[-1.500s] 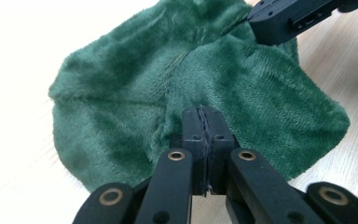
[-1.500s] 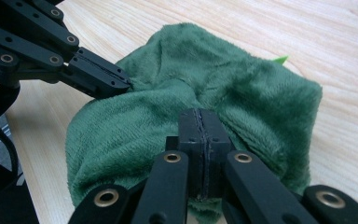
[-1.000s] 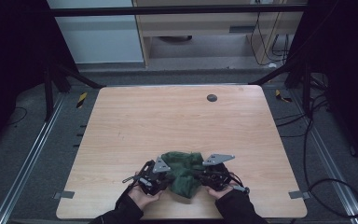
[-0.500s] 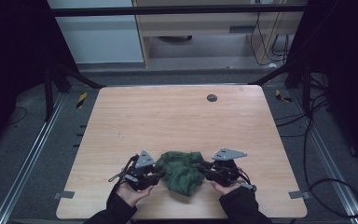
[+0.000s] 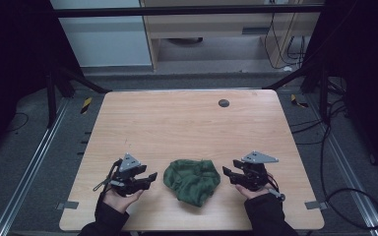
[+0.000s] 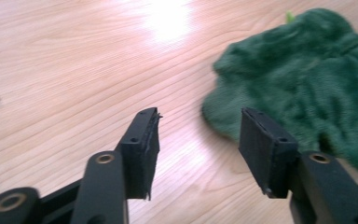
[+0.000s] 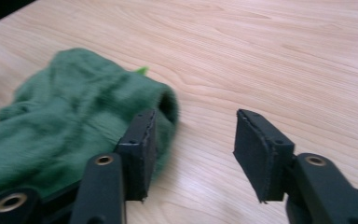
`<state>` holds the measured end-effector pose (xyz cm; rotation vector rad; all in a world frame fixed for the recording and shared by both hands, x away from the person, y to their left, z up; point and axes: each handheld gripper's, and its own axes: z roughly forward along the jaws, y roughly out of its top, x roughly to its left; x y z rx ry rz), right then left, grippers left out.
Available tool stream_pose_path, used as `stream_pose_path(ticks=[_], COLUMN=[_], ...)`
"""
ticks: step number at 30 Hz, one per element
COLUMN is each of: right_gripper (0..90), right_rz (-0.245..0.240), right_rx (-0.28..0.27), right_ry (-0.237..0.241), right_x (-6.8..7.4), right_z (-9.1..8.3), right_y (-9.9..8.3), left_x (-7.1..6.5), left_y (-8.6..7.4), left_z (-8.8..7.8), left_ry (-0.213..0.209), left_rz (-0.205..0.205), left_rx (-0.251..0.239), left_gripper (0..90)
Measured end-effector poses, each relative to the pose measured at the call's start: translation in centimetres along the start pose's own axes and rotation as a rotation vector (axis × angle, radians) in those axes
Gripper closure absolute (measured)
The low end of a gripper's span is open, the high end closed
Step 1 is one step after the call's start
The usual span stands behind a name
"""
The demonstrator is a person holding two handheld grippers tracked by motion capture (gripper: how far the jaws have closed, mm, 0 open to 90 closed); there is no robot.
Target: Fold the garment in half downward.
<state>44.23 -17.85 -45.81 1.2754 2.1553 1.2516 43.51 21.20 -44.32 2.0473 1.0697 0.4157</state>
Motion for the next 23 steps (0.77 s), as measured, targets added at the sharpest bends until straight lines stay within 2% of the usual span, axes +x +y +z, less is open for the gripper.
stream_pose_path(ticks=[12,16,23], right_gripper=[31.0,27.2,25.2], right_rz=[0.039,0.043,0.052], right_rx=[0.009,0.013,0.011], right_ry=[-0.084,-0.101,-0.136], right_x=[-2.7,-3.5,-4.6], right_z=[-0.2,-0.3,-0.6], right_y=[-1.2,-1.4,-1.6], left_x=[4.2,5.2,6.2], left_y=[-2.1,-2.6,-3.0], left_z=[-1.4,-1.5,-1.5], left_ry=[0.083,0.103,0.128], left_rz=[-0.061,-0.081,-0.094], left_rx=[-0.028,-0.035,-0.041], left_gripper=[34.7,33.2,31.9])
